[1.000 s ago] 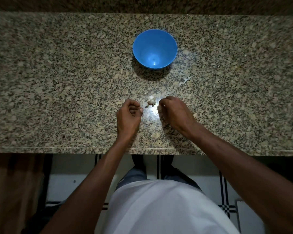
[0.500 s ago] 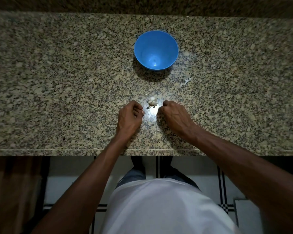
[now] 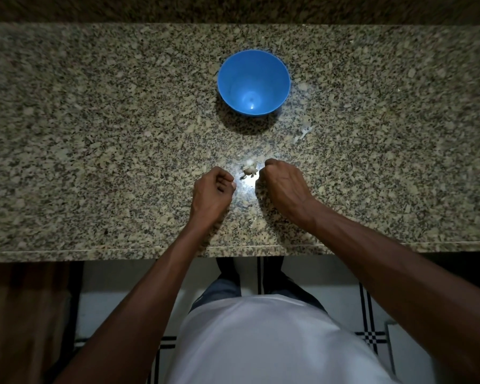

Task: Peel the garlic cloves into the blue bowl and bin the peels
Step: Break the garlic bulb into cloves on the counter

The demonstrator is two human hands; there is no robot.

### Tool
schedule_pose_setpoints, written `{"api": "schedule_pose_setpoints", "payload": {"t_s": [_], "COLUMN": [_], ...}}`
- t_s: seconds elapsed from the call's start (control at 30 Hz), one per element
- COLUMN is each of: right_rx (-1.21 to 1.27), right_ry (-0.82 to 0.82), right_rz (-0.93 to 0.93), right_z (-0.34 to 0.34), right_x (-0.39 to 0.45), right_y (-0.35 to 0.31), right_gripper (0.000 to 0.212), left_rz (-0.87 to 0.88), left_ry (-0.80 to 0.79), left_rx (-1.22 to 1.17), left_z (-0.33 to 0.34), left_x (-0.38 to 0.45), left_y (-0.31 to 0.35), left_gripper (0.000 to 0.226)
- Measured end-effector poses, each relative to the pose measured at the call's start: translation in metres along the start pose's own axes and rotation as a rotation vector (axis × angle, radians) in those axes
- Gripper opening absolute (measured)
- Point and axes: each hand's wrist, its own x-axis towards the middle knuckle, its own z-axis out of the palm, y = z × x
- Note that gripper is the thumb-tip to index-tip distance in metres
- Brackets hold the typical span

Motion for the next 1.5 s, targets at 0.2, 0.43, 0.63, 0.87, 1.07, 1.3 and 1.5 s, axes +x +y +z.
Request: {"api": "schedule_pose_setpoints", "payload": {"t_s": [0.2,0.43,0.63,0.87,1.07,1.3,1.5], "right_rx": [1.102,1.438,1.379,1.087,1.283,1.612,1.683], "right_ry": [0.044,-0.035,-0.06,0.084,0.06,-0.209,-0.292], "right_rz": [0.487,0.438,0.442,0.513,0.563,0.69,0.675], "right_z": [-0.01,-0.017,-0.023,-0.014,-0.01,-0.017,-0.011], "right_x": [-0.008,-0.031,-0.03,-0.021,-0.025,-0.02,-0.016], "right_y": [0.02,0.025,0.025,0.009,0.009,0.028,0.04], "right_gripper": [0.014,0.024,0.02,0.02,0.02,0.016,0.013], "left_rz": [-0.018,0.064,0.144,0.254,0.162,0.142,0.103], "left_ry": [0.056,-0.073,-0.011,0.178,0.178,0.077,0.101], "left_rx": [-0.187,-0.413,-0.287,-0.117,-0.164,-0.181,-0.229], "left_z": [-0.003,0.016,0.022,0.03,0.035,0.034,0.03], "left_x": [-0.014,-0.024,-0.014,-0.019,-0.019,-0.019,-0.018], "left_y": [0.014,0.04,0.036,0.041,0.045,0.044,0.041], "left_gripper": [0.01,0.029,0.013,0.011,0.013,0.013,0.012]}}
